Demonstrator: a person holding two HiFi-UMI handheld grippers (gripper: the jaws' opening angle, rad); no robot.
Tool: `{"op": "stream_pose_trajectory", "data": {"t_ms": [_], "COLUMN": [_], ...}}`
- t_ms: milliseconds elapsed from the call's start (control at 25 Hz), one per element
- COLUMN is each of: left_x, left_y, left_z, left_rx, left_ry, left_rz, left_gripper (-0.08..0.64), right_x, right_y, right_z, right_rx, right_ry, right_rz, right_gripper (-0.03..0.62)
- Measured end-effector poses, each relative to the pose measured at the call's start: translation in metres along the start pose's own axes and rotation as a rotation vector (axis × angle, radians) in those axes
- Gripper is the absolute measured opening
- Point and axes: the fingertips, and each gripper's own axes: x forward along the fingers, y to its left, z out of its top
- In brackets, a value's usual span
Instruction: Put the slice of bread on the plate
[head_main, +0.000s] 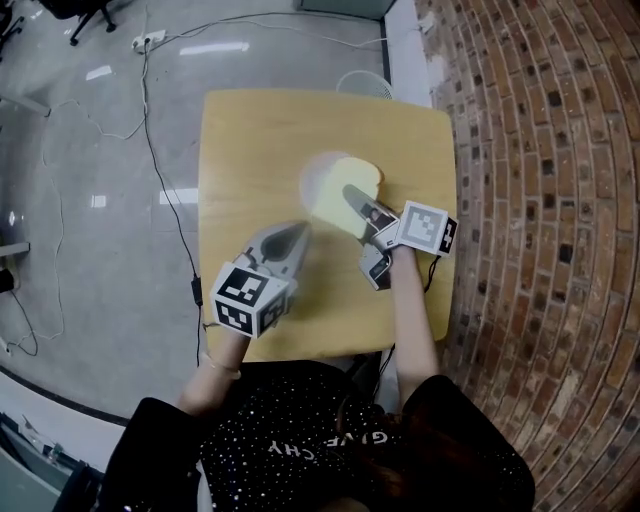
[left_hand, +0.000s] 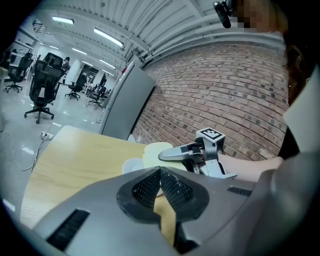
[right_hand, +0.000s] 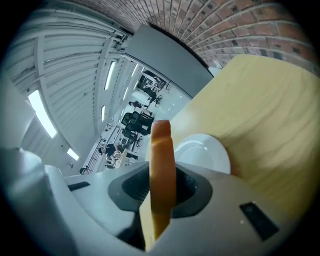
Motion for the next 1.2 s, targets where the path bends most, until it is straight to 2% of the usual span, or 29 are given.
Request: {"op": "stream_pose_trajectory", "data": {"t_ms": [320,440,520,600,640,680,760,880,1000,1080,1160,1200], "left_x": [0.003,0.006,0.007,0.008,0.009,0.010,0.012,0.015,0.015,0.014,0.012,0.011], "left_y": [0.006,0.005,0.006,0.007,0.007,0.007,0.007,0.006,0.005,0.005,0.006,0.006], "left_z": [0.000,-0.001,-0.001,-0.001,0.000,0.000,0.001,0.000,-0.001,-0.001,-0.001,0.000], "left_rx": [-0.004,-0.007,-0.011,-0.010,-0.009,-0.009,-0.007,-0.006,-0.003,0.002,0.004,0.006], "left_ry": [0.011,0.017,0.018,0.021,0.022,0.023,0.026,0.032,0.033,0.032,0.029,0.027], "left_rz": [-0.006,-0.012,-0.013,-0.015,-0.017,-0.018,-0.023,-0.029,-0.031,-0.029,-0.022,-0.018], "left_gripper": [0.009,0.009,0.011,0.009,0.009,0.009,0.009,0.009,0.009,0.009,0.009,0.009], "right_x": [0.039,0.047,0.050,0.049,0.047,0.045,0.039,0.025,0.001,-0.016,-0.035,-0.043], "right_y": [-0.019,-0.026,-0.031,-0.032,-0.033,-0.034,-0.038,-0.045,-0.052,-0.055,-0.049,-0.039], "right_z": [0.002,0.007,0.010,0.014,0.016,0.018,0.024,0.037,0.049,0.053,0.051,0.047], "right_rx": [0.020,-0.020,-0.113,-0.265,-0.340,-0.399,-0.491,-0.579,-0.556,-0.513,-0.423,-0.360], "right_ry": [0.116,0.133,0.164,0.173,0.170,0.165,0.149,0.092,0.016,-0.038,-0.114,-0.161], "right_rz": [-0.016,-0.068,-0.158,-0.268,-0.321,-0.365,-0.445,-0.538,-0.579,-0.573,-0.494,-0.409], "right_gripper": [0.095,0.095,0.104,0.165,0.217,0.238,0.294,0.336,0.339,0.339,0.339,0.337]}}
